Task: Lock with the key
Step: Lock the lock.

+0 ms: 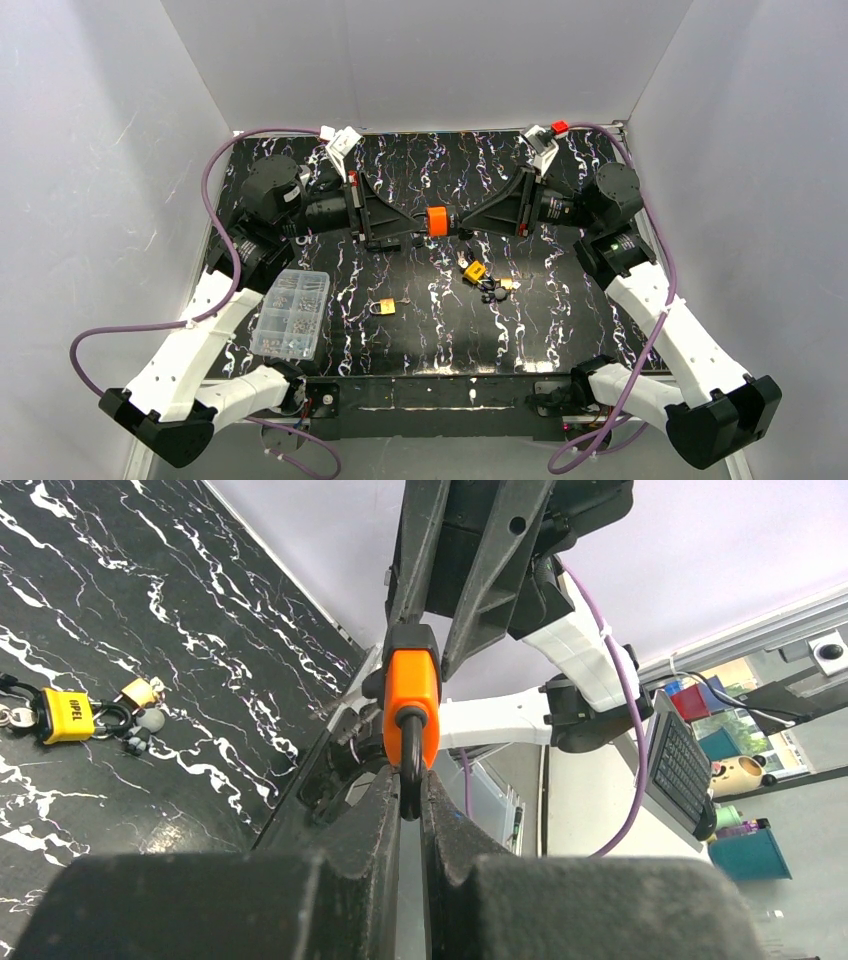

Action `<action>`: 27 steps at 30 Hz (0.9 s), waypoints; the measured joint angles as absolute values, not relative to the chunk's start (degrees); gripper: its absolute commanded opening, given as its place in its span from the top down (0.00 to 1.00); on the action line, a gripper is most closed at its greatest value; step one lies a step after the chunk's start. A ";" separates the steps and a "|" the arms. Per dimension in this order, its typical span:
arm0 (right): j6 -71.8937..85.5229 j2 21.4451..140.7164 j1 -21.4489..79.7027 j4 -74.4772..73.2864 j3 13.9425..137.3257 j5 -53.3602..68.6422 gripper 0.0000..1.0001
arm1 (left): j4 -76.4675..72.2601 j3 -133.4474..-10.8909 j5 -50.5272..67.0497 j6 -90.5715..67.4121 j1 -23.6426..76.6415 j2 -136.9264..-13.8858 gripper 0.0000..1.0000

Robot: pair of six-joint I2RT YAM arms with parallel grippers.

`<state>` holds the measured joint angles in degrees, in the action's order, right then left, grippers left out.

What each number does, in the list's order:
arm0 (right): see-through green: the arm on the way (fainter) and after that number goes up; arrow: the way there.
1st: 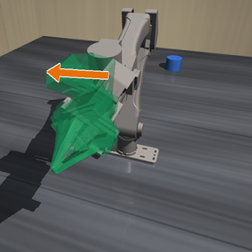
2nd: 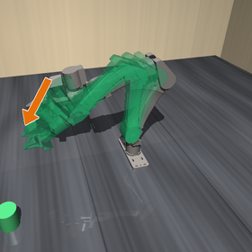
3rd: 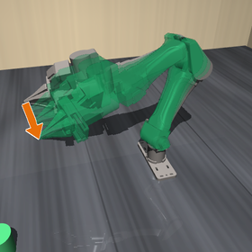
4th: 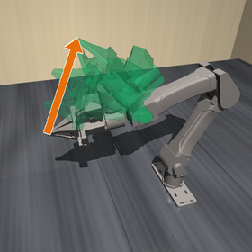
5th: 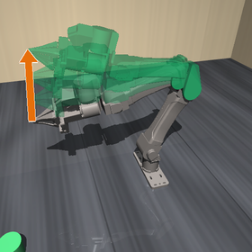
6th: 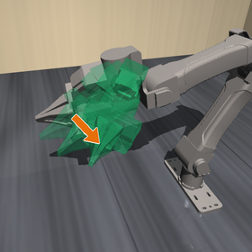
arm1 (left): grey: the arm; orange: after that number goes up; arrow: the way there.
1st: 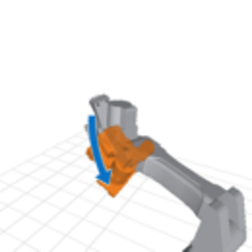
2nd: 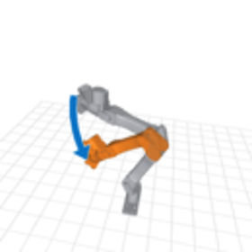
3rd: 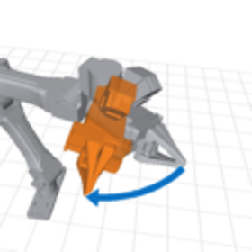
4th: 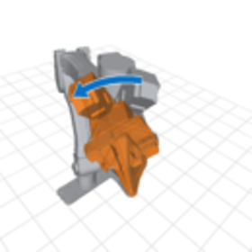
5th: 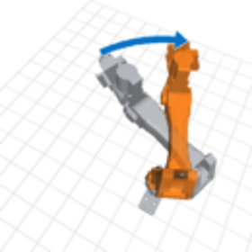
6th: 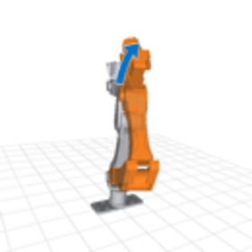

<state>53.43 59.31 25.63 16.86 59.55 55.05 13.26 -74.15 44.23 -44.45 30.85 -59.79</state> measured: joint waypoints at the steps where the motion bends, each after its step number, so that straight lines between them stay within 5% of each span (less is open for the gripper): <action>1: 53.36 59.35 25.63 16.78 59.64 55.02 0.71 | 13.23 -74.15 44.27 -44.56 30.85 -59.88 1.00; 6: 52.60 59.42 25.61 16.08 59.83 54.76 0.99 | 12.40 -74.15 44.86 -44.88 30.81 -59.90 1.00; 20: 50.74 59.18 25.04 13.34 58.96 52.18 0.99 | 12.67 -73.52 44.95 -45.10 28.97 -59.75 1.00; 27: 50.83 56.71 15.68 12.93 53.49 52.21 0.99 | 14.35 -72.40 44.77 -44.40 26.57 -58.87 1.00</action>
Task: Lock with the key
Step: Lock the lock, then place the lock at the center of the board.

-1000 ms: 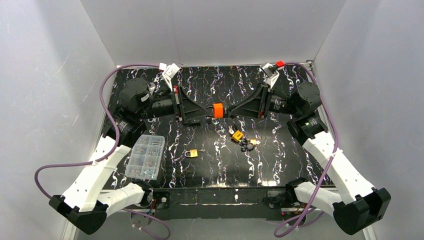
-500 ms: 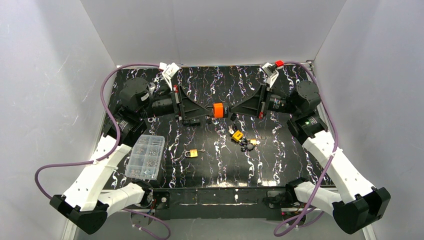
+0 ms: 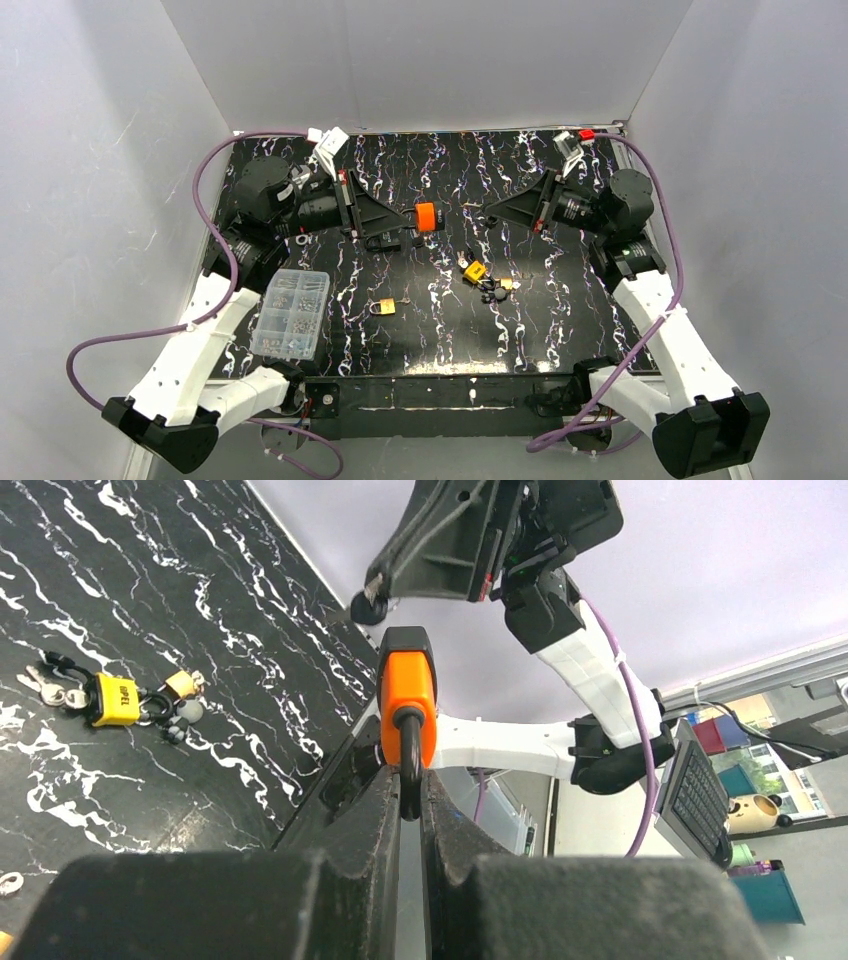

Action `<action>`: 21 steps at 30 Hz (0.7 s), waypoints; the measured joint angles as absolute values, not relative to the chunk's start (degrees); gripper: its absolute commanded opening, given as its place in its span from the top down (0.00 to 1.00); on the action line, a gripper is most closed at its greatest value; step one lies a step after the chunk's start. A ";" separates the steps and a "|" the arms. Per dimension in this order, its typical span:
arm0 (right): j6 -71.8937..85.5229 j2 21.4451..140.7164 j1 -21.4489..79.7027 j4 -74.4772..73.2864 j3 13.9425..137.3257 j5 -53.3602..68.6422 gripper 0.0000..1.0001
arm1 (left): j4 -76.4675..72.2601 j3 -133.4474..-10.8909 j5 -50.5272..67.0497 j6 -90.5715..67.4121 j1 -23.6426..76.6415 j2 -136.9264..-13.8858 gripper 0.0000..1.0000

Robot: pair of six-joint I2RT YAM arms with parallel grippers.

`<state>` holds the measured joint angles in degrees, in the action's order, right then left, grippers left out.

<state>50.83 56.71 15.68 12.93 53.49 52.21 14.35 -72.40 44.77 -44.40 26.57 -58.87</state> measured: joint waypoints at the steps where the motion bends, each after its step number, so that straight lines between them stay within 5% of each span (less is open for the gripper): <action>1: 50.78 56.69 14.52 12.49 52.93 52.01 0.99 | 14.55 -72.14 44.75 -44.25 26.44 -58.83 1.00; 8: 44.93 58.81 12.51 0.12 53.21 43.81 0.99 | 17.82 -70.11 39.38 -43.48 26.35 -62.11 1.00; 21: 37.06 83.37 21.58 -16.75 62.85 23.46 0.99 | 12.78 -55.59 29.43 -47.20 26.35 -81.01 1.00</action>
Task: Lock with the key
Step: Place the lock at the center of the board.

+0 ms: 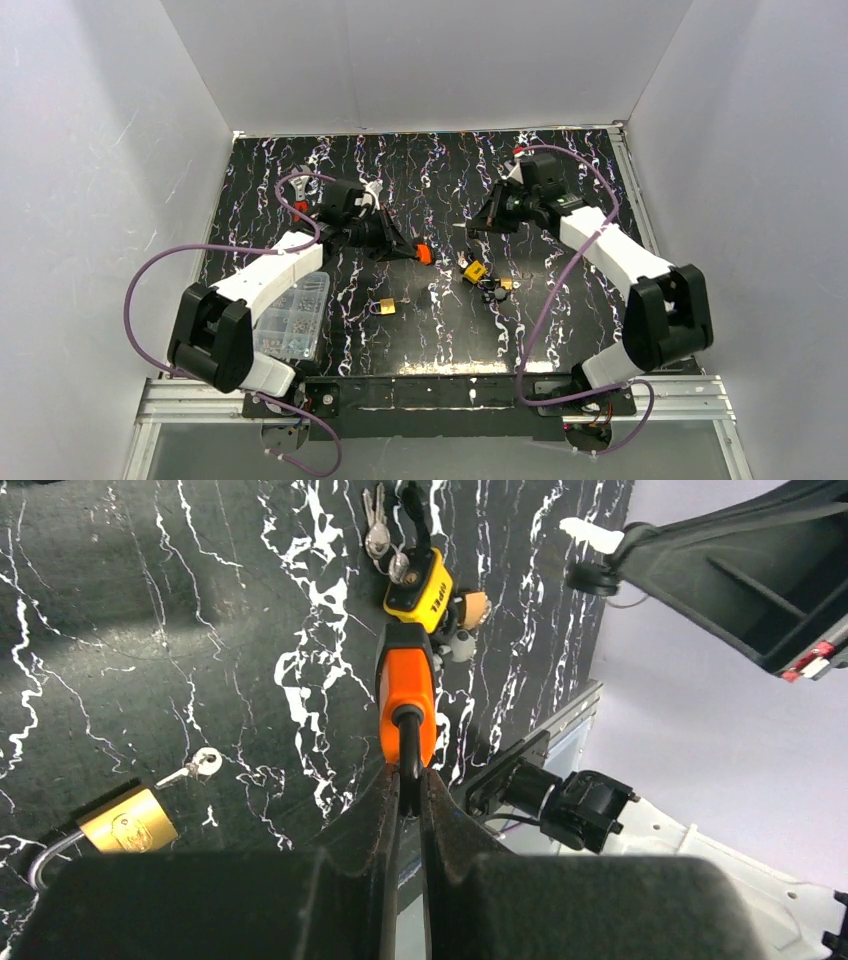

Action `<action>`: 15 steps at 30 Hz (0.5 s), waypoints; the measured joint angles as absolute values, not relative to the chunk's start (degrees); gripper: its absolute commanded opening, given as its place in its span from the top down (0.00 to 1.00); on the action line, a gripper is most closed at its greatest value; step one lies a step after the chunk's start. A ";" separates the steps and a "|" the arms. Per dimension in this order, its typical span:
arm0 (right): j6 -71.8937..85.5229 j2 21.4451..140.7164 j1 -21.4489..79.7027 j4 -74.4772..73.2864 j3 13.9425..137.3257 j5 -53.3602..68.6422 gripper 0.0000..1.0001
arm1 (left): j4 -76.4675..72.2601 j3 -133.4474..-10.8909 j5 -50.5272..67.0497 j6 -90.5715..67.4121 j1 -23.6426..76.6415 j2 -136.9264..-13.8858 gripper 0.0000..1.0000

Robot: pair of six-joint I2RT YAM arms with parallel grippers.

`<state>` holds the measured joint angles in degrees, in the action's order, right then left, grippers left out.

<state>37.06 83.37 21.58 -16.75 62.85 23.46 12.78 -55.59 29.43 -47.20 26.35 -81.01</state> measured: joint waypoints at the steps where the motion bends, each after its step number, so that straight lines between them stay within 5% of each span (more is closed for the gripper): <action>1: 36.99 85.25 22.15 -17.63 63.75 22.31 0.99 | 12.36 -55.53 29.21 -47.24 26.35 -81.65 1.00; 15: 41.93 76.16 38.89 -20.64 50.72 13.61 0.99 | 9.50 -41.28 32.49 -46.52 31.86 -78.70 1.00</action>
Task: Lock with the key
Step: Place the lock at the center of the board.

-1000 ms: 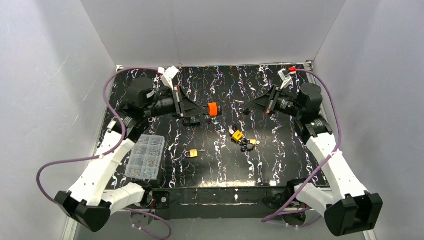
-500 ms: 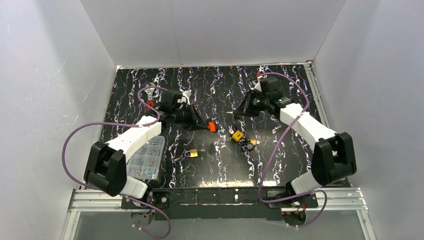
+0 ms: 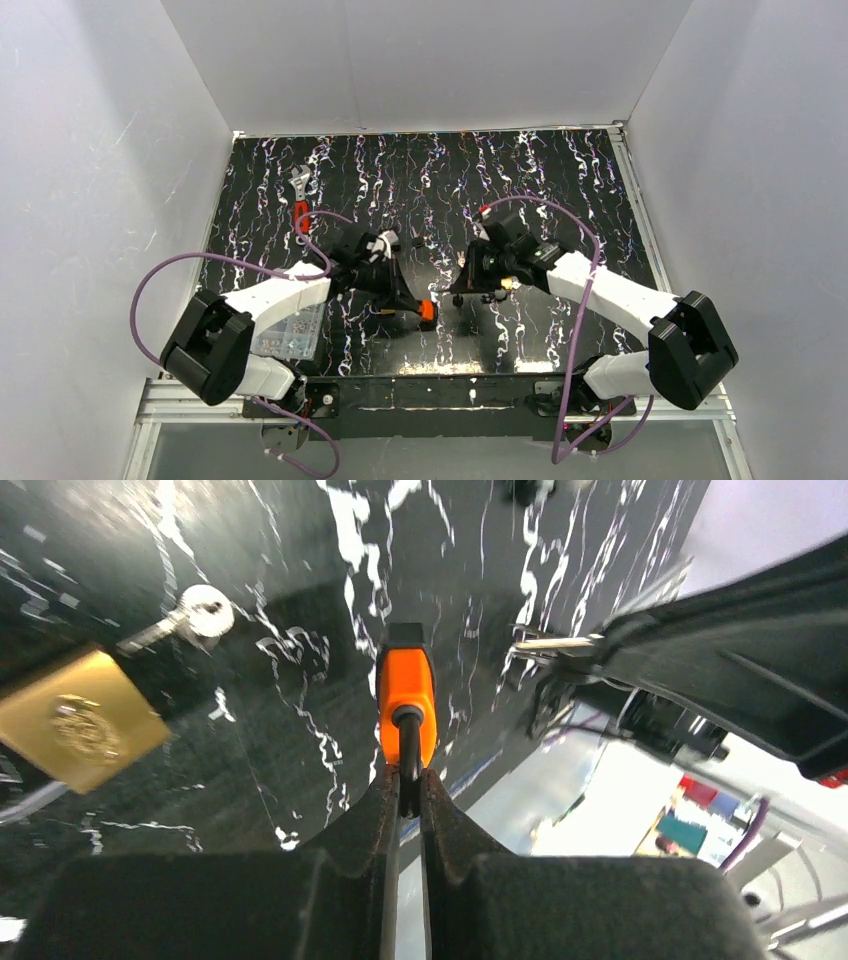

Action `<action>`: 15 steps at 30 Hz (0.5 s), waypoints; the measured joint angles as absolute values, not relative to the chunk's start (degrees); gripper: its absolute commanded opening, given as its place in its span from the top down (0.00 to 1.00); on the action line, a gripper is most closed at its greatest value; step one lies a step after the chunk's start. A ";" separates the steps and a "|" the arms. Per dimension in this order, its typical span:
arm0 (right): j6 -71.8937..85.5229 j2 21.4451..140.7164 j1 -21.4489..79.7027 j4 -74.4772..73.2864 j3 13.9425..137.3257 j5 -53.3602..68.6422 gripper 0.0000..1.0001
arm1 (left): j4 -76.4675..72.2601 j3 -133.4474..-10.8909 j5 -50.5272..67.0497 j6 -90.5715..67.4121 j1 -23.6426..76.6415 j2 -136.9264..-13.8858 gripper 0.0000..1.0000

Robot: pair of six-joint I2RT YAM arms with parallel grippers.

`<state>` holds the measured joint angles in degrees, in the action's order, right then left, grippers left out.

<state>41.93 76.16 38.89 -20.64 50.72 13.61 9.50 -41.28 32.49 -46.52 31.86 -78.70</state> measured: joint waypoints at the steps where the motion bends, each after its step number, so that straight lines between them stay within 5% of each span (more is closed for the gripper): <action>1: 42.52 75.81 40.01 -20.43 49.43 13.28 0.99 | 9.02 -40.36 32.84 -46.57 33.04 -78.70 1.00; 10: 46.81 76.79 43.75 -19.14 42.87 9.74 0.99 | 2.76 -39.66 36.73 -47.16 38.83 -85.43 0.96; 15: 46.94 78.15 43.75 -19.05 42.85 8.03 0.62 | 2.37 -40.23 38.11 -46.94 38.96 -90.32 0.66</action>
<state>46.94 78.15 43.75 -19.05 42.85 8.03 2.37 -40.23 38.11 -46.94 38.96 -90.32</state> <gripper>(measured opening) 0.187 0.184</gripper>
